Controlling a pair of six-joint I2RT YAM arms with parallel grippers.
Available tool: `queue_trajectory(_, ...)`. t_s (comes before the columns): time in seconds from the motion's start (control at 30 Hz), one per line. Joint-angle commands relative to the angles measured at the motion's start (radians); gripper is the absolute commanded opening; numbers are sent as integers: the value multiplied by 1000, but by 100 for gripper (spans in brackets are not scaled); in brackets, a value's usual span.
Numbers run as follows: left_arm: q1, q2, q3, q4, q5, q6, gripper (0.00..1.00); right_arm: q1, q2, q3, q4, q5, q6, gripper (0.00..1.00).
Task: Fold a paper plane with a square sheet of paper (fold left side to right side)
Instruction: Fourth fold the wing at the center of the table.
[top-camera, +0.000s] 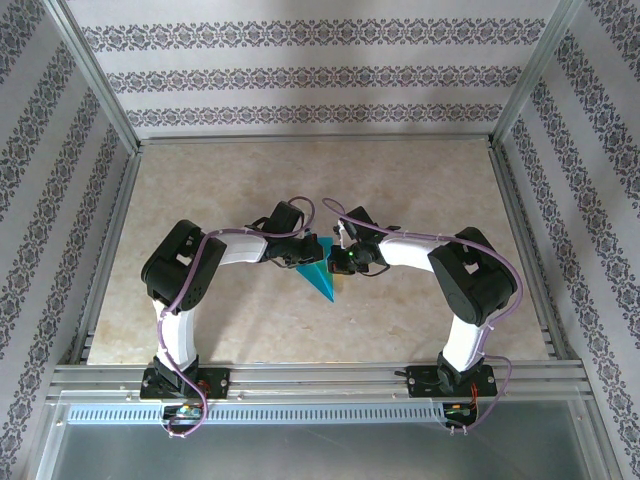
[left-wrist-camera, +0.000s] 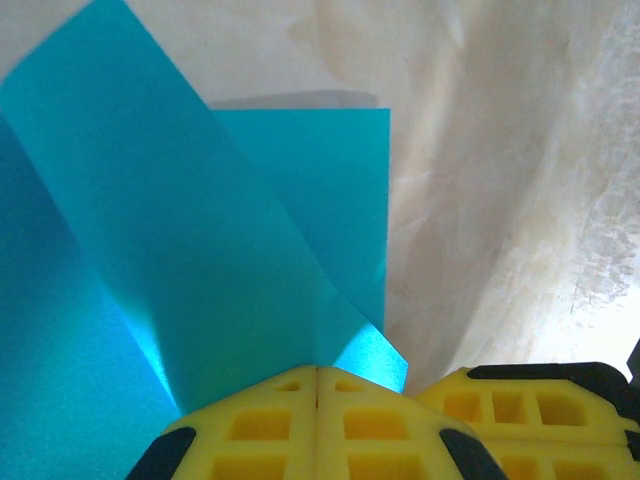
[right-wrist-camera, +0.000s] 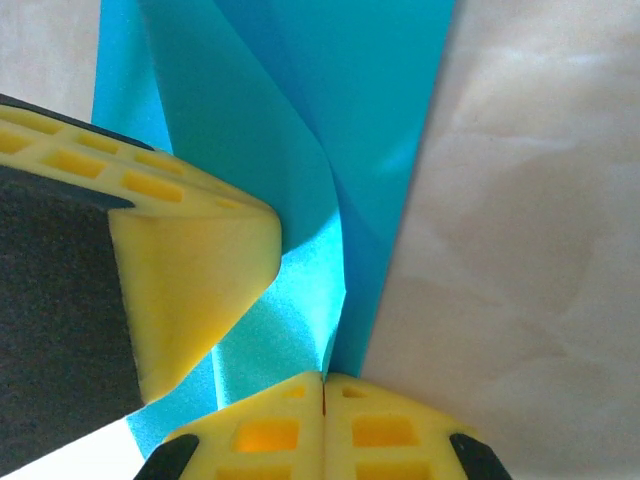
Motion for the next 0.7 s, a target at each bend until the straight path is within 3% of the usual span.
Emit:
queue_trajectory(0.0,-6,20,-33,-40,-45,18,2,-6,48,-29,-110,74,-14,0)
queue_trajectory(0.2,-7,22,-62,-21,-52,9,0,-26,2,-3,-72,-9,7,5)
queue_trajectory(0.53,-7,22,-82,-4,-55,1,0,-72,-154,-16,-65,-42,26,32)
queue_trajectory(0.67,-7,22,-82,-6,-56,2,0,-97,-233,-68,-54,-104,22,33)
